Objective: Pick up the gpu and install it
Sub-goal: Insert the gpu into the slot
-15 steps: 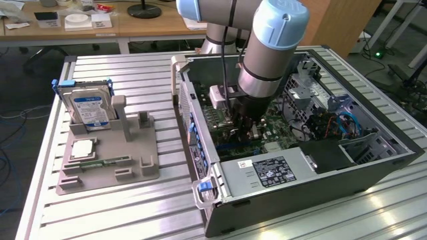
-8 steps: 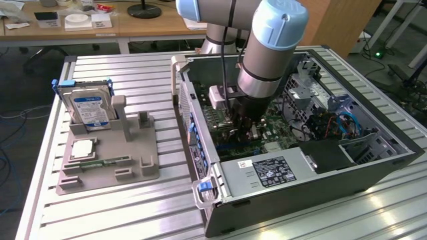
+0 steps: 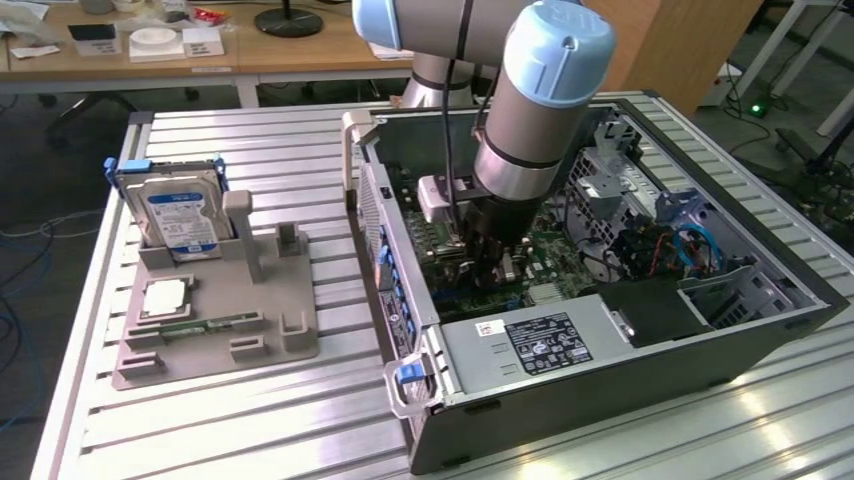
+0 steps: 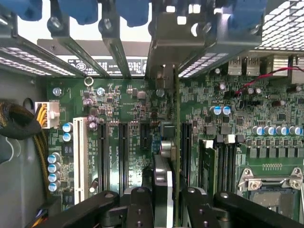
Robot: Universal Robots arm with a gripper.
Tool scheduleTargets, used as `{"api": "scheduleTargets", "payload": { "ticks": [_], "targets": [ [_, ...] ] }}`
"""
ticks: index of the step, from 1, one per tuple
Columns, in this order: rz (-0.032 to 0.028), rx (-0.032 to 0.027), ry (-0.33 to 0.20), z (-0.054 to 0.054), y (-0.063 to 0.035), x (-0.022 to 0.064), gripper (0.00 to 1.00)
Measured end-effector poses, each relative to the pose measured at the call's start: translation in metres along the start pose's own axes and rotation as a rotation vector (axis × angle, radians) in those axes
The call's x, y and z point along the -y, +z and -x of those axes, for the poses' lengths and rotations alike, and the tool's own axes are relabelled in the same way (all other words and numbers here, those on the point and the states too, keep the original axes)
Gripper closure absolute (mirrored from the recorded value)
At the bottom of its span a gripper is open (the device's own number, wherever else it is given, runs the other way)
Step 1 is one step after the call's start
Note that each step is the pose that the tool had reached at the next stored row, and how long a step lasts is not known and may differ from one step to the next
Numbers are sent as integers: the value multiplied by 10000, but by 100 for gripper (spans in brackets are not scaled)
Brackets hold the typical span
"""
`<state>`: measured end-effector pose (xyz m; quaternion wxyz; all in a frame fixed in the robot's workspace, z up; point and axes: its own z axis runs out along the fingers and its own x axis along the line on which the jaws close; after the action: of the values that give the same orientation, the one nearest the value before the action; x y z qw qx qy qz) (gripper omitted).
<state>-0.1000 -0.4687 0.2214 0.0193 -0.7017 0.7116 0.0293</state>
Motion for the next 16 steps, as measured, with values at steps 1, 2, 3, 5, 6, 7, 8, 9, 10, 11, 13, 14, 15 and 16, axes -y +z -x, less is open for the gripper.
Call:
{"api": "scheduleTargets", "payload": {
  "ticks": [1, 2, 3, 5, 6, 7, 8, 9, 10, 11, 13, 14, 15, 16],
  "targets": [
    [0, 1, 0, 0, 0, 0, 72],
    [0, 0, 0, 0, 0, 0, 72],
    [1, 0, 0, 0, 0, 0, 72],
    [1, 0, 0, 0, 0, 0, 72],
    [0, -1, 0, 0, 0, 0, 72],
    [1, 0, 0, 0, 0, 0, 72],
    [1, 0, 0, 0, 0, 0, 72],
    [1, 0, 0, 0, 0, 0, 72],
    [0, 0, 0, 0, 0, 0, 72],
    [0, 0, 0, 0, 0, 0, 72],
    [0, -1, 0, 0, 0, 0, 72],
    [1, 0, 0, 0, 0, 0, 72],
    [1, 0, 0, 0, 0, 0, 72],
    [0, -1, 1, 0, 0, 0, 72]
  ]
}}
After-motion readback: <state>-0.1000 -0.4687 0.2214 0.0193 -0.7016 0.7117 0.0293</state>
